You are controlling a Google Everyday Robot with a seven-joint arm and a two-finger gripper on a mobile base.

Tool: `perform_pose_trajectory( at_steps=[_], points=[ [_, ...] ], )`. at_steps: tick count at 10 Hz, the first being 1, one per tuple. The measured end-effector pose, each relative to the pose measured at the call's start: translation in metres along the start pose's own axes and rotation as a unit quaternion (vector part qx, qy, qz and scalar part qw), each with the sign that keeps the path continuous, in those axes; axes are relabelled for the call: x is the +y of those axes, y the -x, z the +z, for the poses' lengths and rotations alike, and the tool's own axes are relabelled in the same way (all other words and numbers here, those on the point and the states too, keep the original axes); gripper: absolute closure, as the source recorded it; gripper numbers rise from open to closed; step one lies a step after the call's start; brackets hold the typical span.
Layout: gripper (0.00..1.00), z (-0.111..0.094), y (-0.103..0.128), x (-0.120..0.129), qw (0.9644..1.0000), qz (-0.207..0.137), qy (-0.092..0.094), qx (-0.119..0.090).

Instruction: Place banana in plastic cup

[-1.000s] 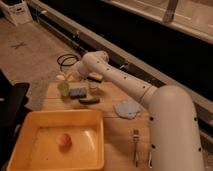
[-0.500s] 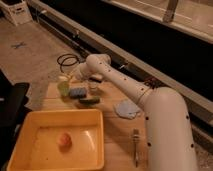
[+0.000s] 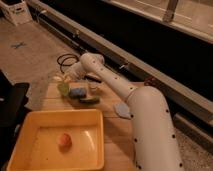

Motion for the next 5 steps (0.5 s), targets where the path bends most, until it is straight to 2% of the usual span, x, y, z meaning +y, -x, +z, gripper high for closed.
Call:
perform_pose_trajectory(
  at_steps=[5],
  points=[
    [1.00, 0.034, 0.000, 0.008, 0.9996, 0.003, 0.027, -0.006]
  ],
)
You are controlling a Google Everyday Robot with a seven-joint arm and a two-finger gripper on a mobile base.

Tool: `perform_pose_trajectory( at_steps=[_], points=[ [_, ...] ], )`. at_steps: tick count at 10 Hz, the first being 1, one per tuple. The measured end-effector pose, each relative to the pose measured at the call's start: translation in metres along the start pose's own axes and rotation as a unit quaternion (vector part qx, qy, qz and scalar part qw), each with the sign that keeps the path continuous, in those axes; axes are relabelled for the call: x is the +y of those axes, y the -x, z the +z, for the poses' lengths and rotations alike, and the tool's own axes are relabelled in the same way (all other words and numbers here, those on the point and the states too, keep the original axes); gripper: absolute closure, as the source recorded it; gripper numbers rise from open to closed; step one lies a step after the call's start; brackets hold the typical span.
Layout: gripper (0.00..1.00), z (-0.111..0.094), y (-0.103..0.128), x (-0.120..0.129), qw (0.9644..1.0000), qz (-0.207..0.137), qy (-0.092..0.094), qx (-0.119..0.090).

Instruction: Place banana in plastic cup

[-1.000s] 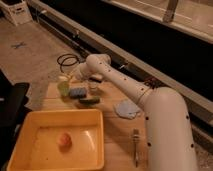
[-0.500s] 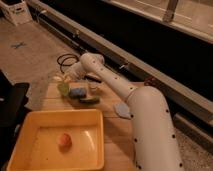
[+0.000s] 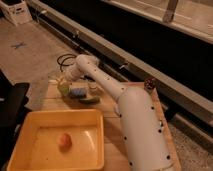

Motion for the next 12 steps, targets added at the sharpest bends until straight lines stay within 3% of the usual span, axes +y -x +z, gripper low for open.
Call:
perform_pose_trajectory(
  at_steps=[2, 7, 9, 12],
  points=[
    [0.95, 0.003, -0.003, 0.003, 1.0000, 0.006, 0.005, 0.002],
    [0.43, 0.003, -0.010, 0.006, 0.9997, 0.019, 0.011, 0.011],
    [0.27, 0.003, -0.011, 0.007, 0.9996, 0.019, 0.013, 0.013],
    [0.25, 0.004, -0.010, 0.007, 0.9996, 0.018, 0.014, 0.015]
  ],
)
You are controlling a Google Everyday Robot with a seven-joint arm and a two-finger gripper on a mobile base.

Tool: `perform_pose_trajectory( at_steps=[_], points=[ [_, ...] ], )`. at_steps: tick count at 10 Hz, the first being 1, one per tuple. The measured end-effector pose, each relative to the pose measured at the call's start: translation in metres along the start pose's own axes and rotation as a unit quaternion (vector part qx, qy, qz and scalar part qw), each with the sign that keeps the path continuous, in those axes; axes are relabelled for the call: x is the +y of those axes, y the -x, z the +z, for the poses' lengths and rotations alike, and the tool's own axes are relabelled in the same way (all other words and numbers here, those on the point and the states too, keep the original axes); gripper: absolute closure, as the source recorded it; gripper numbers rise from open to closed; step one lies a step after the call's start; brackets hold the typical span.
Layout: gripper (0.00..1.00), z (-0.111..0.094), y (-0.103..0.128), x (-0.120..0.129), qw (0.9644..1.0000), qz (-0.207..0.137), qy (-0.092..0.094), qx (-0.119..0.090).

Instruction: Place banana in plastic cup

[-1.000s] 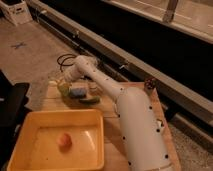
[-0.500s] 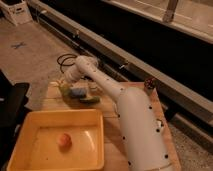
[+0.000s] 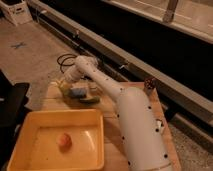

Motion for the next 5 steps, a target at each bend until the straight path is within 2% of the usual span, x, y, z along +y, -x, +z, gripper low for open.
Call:
perform_pose_trajectory(
  at_steps=[5],
  points=[
    [0.25, -0.0051, 0.0036, -0.0038, 1.0000, -0.006, -0.007, 0.003]
  ],
)
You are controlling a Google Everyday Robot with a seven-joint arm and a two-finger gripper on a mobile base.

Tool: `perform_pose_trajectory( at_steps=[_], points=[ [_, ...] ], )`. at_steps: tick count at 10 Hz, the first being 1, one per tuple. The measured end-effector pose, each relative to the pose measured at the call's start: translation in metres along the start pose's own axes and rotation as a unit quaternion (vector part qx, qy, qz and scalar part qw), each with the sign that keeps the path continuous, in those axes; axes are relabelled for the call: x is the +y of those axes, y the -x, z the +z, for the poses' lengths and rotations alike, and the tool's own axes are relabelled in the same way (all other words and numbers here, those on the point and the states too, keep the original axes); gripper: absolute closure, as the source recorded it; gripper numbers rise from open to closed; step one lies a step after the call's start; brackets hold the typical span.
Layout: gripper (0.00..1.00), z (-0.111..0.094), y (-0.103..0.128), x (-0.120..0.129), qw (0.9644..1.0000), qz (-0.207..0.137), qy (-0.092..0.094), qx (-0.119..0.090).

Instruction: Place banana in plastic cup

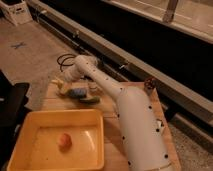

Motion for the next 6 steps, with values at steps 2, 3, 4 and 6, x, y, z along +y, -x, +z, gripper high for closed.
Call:
perform_pose_trajectory(
  at_steps=[2, 3, 4, 6],
  points=[
    [0.25, -0.014, 0.004, -0.009, 0.9999, -0.006, -0.016, 0.004],
    [0.25, -0.027, 0.004, -0.016, 0.9995, -0.009, -0.028, 0.008],
    [0.25, -0.038, 0.006, -0.022, 0.9991, -0.012, -0.039, 0.012],
    [0.25, -0.079, 0.008, -0.039, 0.9967, -0.017, -0.075, 0.026]
  ],
)
